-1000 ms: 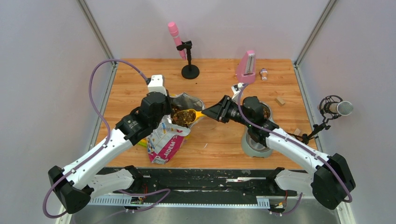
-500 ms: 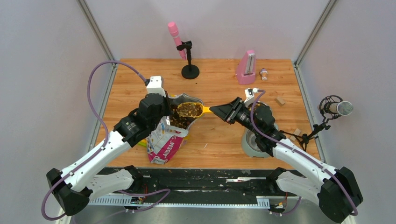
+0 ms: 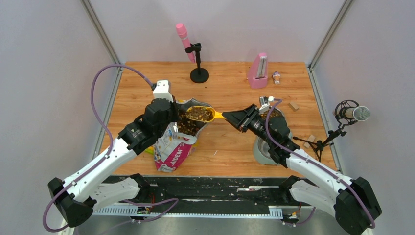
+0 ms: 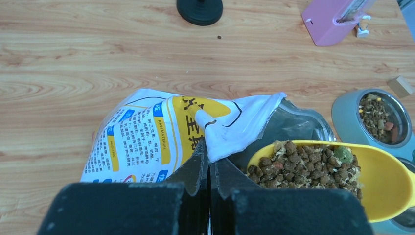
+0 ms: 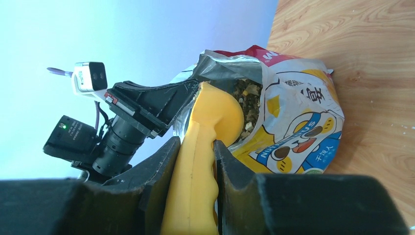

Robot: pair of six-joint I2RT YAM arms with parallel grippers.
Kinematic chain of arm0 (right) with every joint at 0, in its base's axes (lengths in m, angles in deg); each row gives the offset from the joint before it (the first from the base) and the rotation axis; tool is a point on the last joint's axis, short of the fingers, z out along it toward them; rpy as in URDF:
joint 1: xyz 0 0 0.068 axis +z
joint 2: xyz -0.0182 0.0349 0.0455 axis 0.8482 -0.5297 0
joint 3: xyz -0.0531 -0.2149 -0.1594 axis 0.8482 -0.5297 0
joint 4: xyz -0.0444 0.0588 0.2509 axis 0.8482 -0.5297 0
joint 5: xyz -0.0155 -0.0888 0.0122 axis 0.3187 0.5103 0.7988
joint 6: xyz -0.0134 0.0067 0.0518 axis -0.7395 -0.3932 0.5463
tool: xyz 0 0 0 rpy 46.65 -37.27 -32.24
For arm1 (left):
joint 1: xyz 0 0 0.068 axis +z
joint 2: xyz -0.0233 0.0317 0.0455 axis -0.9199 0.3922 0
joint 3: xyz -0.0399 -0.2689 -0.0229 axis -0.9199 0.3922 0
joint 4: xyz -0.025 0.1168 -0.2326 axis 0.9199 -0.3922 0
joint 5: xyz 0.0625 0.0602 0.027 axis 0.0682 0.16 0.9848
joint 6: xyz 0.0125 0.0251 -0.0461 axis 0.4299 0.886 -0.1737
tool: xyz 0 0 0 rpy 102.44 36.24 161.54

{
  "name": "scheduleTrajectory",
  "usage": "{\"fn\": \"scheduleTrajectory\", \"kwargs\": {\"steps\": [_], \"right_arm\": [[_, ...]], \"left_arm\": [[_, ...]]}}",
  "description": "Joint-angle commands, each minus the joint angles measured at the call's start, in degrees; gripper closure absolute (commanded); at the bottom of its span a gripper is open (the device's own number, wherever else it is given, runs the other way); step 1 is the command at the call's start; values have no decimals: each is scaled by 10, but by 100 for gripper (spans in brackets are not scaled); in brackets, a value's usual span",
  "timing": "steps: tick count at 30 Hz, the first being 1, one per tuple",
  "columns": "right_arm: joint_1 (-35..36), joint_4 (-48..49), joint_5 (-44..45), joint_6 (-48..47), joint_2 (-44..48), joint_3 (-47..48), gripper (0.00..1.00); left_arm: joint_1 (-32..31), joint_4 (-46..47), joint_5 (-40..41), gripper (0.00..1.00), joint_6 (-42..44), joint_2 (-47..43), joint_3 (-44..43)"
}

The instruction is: Serve the pet food

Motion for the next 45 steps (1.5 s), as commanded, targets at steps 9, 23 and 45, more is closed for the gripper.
{"fn": "scheduleTrajectory", "kwargs": {"steps": [9,23,45], "right_arm": [[-10,45,2,94,6,-19,100],[-21,144,-34,142,-24,-47,100],[-33,37,-29,116,18,-28,100]], "left_arm": [[-3,60,-13,100,-6,-23,-1],[-2,64,-19,100,-9,-22,1],[-3,64,-17,100,-11,-27,4]]}}
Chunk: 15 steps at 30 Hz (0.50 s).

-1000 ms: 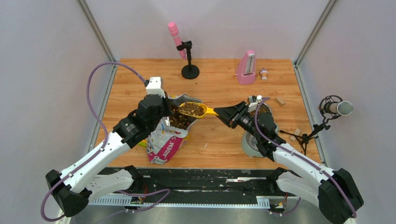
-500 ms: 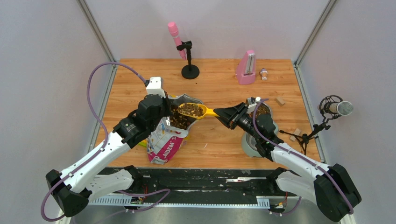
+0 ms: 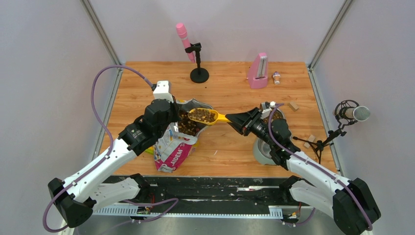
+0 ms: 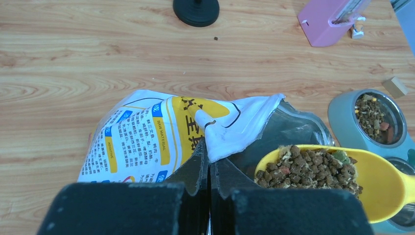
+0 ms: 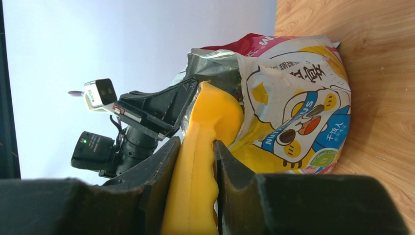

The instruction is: Serve the pet food

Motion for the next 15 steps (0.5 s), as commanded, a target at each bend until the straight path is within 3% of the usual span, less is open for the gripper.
{"fn": "scheduleTrajectory", "kwargs": {"steps": [1,15], "right_arm": [[-3,13,4,-3,19,13,100],[-7,-10,39,-1,81,-2,100]], "left_arm": [[-3,49,-9,100,-11,-23,-5],[-3,46,0,100,-10,-27,-1]]}}
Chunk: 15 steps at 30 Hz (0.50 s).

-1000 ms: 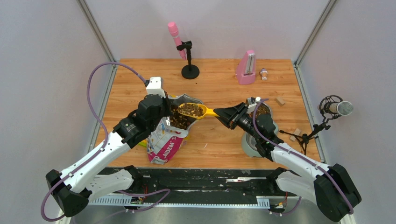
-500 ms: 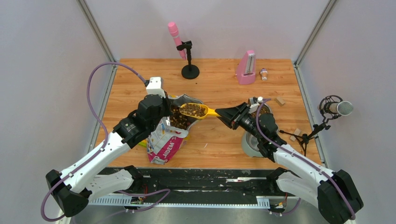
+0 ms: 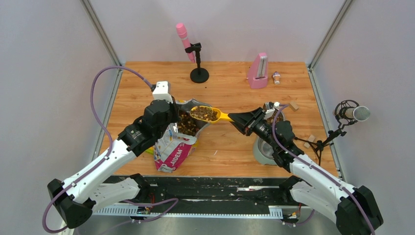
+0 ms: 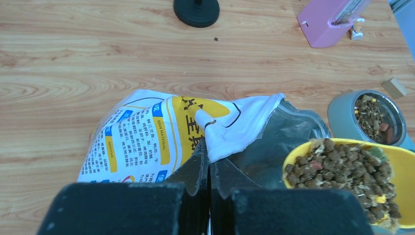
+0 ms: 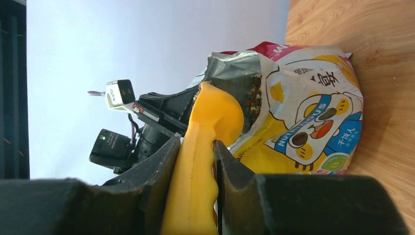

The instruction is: Serve the pet food

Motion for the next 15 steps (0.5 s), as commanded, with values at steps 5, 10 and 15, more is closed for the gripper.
{"fn": "scheduleTrajectory", "kwargs": {"steps": [5,10,15], "right_arm": [[-5,-17,38,-13,71,-1,100],[-6,-52,57,-24,112,-5,100],[-6,-100,105,-36,171,-9,100]], "left_arm": [[-3,44,0,100,-10,-20,-6],[-3,44,4,100,-10,-17,-6],[-3,43,3,100,-12,-16,-6]]}}
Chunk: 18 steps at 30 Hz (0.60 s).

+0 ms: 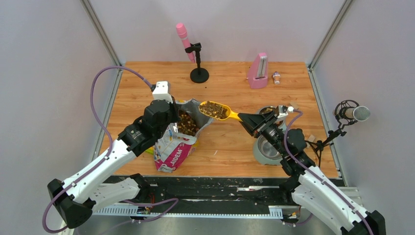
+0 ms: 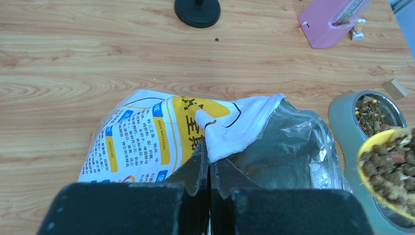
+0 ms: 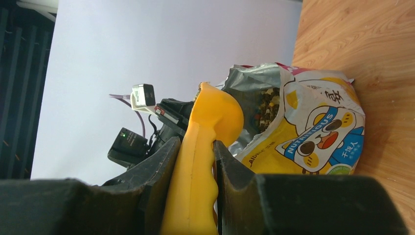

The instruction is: Serve the pet food

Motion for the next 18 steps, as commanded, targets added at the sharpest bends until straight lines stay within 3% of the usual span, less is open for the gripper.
{"fn": "scheduleTrajectory", "kwargs": {"steps": [1,18], "right_arm": [[-3,-35,65,-14,56,-2,100],[-3,-216,248,-37,294,-16,100]], "left_arm": [[-3,43,0,100,-12,-16,-7],[-3,46,-5,100,-11,1,-12]]}}
